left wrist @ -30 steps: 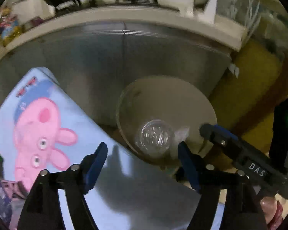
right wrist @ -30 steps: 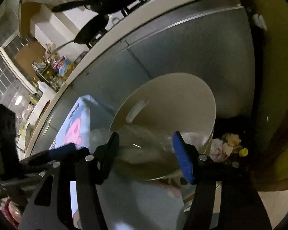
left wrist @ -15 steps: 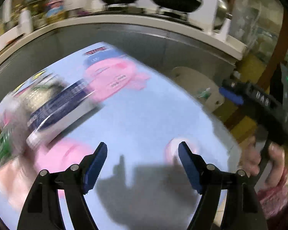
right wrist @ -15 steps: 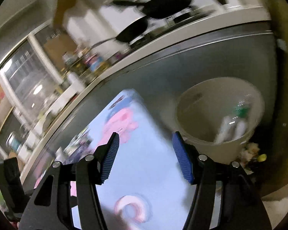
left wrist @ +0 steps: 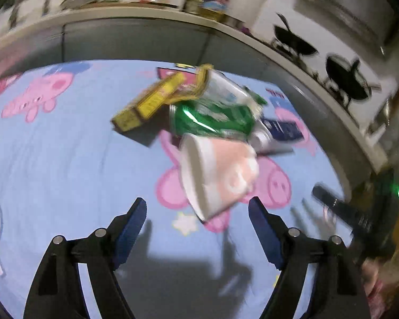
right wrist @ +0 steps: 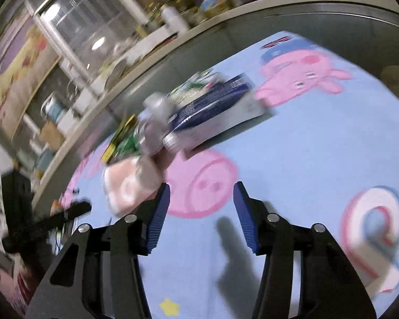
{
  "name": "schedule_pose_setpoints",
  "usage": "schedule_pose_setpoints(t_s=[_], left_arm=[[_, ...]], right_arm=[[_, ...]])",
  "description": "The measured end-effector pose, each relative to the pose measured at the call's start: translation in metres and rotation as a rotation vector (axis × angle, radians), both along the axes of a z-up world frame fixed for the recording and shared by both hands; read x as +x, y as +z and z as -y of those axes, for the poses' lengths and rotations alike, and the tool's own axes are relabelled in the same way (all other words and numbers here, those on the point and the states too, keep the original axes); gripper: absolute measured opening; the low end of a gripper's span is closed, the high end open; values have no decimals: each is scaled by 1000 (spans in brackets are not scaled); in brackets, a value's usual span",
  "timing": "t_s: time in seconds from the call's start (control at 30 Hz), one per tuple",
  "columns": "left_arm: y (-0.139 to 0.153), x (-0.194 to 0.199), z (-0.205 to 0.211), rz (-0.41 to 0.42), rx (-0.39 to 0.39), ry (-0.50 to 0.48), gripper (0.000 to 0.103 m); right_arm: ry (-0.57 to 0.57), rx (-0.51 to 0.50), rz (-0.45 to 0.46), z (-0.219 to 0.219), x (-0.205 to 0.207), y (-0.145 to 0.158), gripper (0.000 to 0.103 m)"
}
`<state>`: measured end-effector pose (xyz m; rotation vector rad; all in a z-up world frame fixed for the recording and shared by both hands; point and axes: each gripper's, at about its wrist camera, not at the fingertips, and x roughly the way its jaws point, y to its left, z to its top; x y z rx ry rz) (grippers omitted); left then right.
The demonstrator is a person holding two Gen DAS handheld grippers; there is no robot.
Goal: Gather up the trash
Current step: 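Bring both open tools back over the trash pile, then grasp the pink paper cup with the left tool, then grasp the white milk carton with the right tool while the left tool holds the cup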
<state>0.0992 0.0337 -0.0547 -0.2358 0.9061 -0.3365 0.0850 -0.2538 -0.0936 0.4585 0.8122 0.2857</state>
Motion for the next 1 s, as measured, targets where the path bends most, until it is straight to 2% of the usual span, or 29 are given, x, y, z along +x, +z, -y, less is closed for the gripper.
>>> schedule_pose_setpoints(t_s=[0.17, 0.27, 0.37, 0.4, 0.47, 0.53, 0.63, 0.7, 0.73, 0.77, 0.87, 1.0], left_arm=[[-2, 21, -4, -9, -71, -8, 63], [-7, 32, 4, -27, -107, -54, 54], [-15, 39, 19, -43, -103, -88, 44], [-19, 42, 22, -56, -114, -97, 38], [-25, 43, 25, -75, -130, -108, 22], [-28, 41, 25, -82, -155, -121, 17], [-27, 33, 23, -77, -171, -128, 12], [-25, 26, 20, -76, -173, -124, 10], [-25, 23, 18, -76, -171, -121, 9], [-24, 18, 15, -76, -168, -113, 8], [-23, 14, 8, -82, -172, -96, 8], [-24, 15, -1, -92, -184, -80, 8]], right_arm=[[51, -45, -9, -34, 3, 3, 44], [34, -58, -3, -29, 5, 8, 44], [-25, -91, 37, -13, 15, 23, 44], [-38, -115, 58, -5, 21, 27, 46], [-74, -178, 111, 11, 37, 39, 61], [-111, -173, 111, 27, 63, 46, 62], [-121, -97, 37, 50, 113, 42, 61], [-106, -65, -32, 57, 143, 30, 55], [-100, -56, -61, 57, 151, 24, 42], [-88, -39, -100, 56, 156, 16, 34], [-44, 33, -109, 51, 132, 11, 34], [101, 92, -123, 22, 60, 11, 34]])
